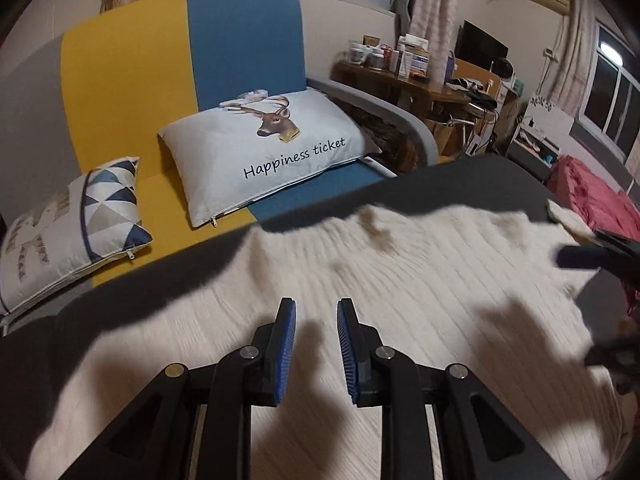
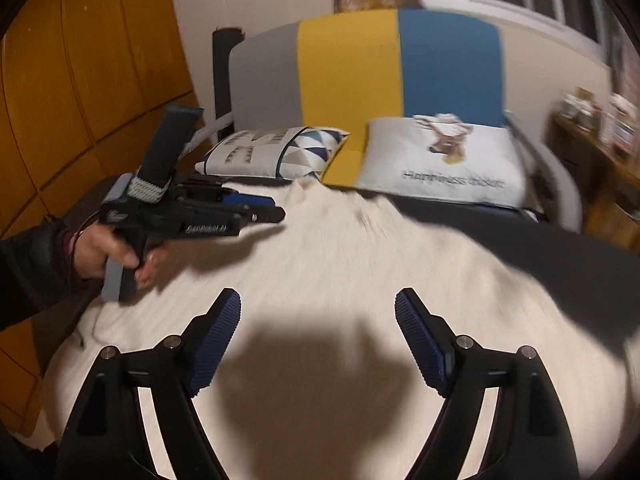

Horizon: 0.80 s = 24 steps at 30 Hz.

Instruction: Fold clothes

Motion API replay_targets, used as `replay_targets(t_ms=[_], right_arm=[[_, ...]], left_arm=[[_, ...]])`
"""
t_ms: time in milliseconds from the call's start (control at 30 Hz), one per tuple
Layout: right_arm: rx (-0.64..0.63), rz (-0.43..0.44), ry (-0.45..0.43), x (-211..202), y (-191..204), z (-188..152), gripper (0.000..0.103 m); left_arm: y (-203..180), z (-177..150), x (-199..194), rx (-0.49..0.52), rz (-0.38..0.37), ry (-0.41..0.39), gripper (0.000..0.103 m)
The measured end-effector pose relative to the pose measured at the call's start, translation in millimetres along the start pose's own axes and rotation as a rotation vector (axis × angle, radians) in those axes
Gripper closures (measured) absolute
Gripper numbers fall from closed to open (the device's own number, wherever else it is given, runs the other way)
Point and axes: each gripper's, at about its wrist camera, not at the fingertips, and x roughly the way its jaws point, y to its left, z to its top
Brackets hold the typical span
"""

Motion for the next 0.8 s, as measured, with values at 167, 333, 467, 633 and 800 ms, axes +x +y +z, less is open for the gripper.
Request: replay_targets(t_ms=[167,333,467,633,800], right_arm=[[0.044,-0.051,0.080,66.3,-34.5,32.1,0.020],[0.093,-0.181,0.166,97.0,-65.1,13.2,0.019],[0.041,-0.198,0.193,100.9,-51.5,11.3,0.001],[0.043,-0.192,0.210,103.6,-51.1,11.1,0.000],[0.158,-0.158,0.185,79.7,-58.5,19.8,0.000]], left_arm=[[15.8,-7.7,17.0,-0.055,0.001,0.009,0.081],[22.2,-10.7,16.6,-0.091,-0.025,0.004,0.081],[14.9,-10.2,18.5,-0.055,0.015,0.007,0.080],[8.8,-7.8,17.1,-0.039,0.042,0.010,0.080],[-13.1,13.6,10.4,-0.025,-0.082,-0.001,0.081]])
